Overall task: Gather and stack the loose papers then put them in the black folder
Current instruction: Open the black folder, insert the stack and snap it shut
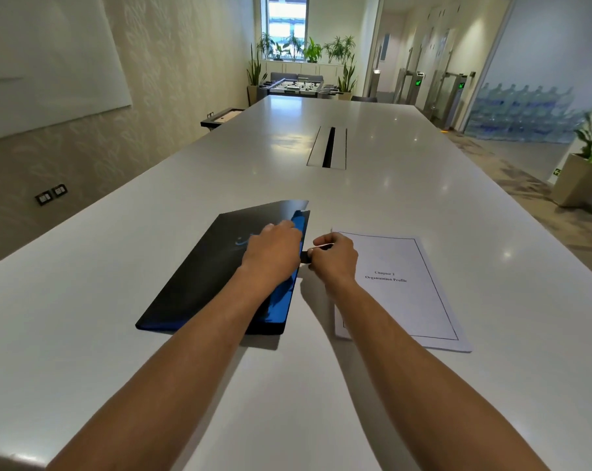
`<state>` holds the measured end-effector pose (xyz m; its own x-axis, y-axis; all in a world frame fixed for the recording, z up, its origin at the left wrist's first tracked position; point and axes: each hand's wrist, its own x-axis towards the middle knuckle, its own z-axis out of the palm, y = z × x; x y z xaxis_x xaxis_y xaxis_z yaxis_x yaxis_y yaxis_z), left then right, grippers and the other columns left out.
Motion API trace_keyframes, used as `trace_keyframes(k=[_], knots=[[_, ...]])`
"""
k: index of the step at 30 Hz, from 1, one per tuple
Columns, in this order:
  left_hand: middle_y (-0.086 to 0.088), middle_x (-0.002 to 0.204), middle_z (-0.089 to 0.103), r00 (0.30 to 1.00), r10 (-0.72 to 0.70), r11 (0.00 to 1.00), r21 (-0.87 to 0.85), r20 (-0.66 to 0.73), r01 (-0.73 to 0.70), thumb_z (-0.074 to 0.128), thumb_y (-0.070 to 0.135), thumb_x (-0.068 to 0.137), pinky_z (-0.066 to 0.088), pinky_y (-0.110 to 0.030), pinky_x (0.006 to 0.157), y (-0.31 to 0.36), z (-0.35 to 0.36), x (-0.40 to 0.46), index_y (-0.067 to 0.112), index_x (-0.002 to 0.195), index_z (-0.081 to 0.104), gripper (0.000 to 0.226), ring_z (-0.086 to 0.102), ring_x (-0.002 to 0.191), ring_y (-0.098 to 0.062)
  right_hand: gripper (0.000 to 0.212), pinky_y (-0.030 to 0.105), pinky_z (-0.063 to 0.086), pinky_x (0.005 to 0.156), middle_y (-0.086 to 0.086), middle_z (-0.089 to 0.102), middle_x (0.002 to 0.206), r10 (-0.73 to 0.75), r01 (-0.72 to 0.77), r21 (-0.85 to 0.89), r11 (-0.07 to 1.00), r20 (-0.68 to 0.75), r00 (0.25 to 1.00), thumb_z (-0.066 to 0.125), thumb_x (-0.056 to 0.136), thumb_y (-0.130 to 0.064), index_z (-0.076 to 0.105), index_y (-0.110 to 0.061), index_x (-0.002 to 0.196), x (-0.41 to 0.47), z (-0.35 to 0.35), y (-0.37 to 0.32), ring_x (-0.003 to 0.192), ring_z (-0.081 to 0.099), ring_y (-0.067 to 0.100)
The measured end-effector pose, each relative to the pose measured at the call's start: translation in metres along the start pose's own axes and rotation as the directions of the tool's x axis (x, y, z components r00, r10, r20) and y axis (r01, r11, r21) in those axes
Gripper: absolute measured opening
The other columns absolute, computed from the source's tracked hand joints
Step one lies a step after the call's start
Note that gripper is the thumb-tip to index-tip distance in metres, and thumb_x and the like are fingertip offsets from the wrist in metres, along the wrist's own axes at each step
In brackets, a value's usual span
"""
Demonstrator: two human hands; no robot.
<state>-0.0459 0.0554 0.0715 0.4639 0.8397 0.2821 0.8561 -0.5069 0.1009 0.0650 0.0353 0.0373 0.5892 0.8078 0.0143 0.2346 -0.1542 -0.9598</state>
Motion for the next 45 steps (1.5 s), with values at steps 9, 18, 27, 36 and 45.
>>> trace_keyframes(k=[9,18,27,36,45], knots=[[-0.014,0.117,0.058,0.979,-0.144,0.967,0.230,0.142,0.108,0.040,0.014,0.093,0.048,-0.056,0.088,-0.003,-0.051,0.011,0.009,0.114,0.052,0.025,0.057,0.103,-0.037,0.021,0.025,0.056,0.058,0.007,0.066,0.086,-0.030,0.031,0.083,0.996,-0.015,0.999,0.063,0.080,0.005,0.063,-0.011,0.094,-0.001,-0.014,-0.018,0.072,0.069,0.021],[-0.007,0.141,0.042,0.957,-0.190,0.935,0.337,0.219,0.109,0.065,0.070,0.070,0.043,-0.065,0.093,-0.006,-0.049,0.005,0.014,0.142,0.032,0.097,0.047,0.122,-0.038,0.020,0.023,0.056,0.058,0.009,0.065,0.089,-0.046,0.049,0.103,0.993,-0.033,0.998,0.063,0.081,0.006,0.064,-0.009,0.094,-0.005,-0.016,-0.022,0.076,0.068,0.022],[-0.005,0.150,0.030,0.927,-0.212,0.942,0.317,0.311,0.109,0.068,0.057,0.072,0.041,-0.070,0.092,0.001,-0.057,-0.001,0.019,0.152,0.010,0.106,0.040,0.128,-0.040,0.019,0.025,0.058,0.058,0.006,0.065,0.083,-0.041,0.046,0.116,0.992,-0.039,0.998,0.064,0.080,0.006,0.063,-0.010,0.089,-0.003,-0.016,-0.017,0.069,0.069,0.018],[-0.010,0.145,0.044,0.976,-0.054,0.986,0.164,0.212,0.019,0.048,0.012,0.091,0.049,-0.045,0.087,-0.012,-0.047,0.002,0.041,0.152,0.009,0.078,0.052,0.118,-0.035,0.023,0.028,0.060,0.057,0.004,0.063,0.080,-0.017,0.022,0.099,0.995,-0.046,0.999,0.065,0.077,0.008,0.062,-0.015,0.078,0.006,-0.016,-0.004,0.060,0.066,0.014],[-0.011,0.122,0.060,0.977,-0.122,0.991,-0.042,0.174,0.131,0.048,0.015,0.096,0.042,-0.030,0.071,-0.006,-0.031,0.000,0.008,0.107,0.058,0.017,0.058,0.088,-0.020,0.031,0.037,0.061,0.072,0.009,0.062,0.096,-0.050,0.050,0.001,0.999,0.071,0.996,0.073,0.079,-0.002,0.056,-0.015,0.101,0.006,-0.021,0.013,0.083,0.068,0.024]])
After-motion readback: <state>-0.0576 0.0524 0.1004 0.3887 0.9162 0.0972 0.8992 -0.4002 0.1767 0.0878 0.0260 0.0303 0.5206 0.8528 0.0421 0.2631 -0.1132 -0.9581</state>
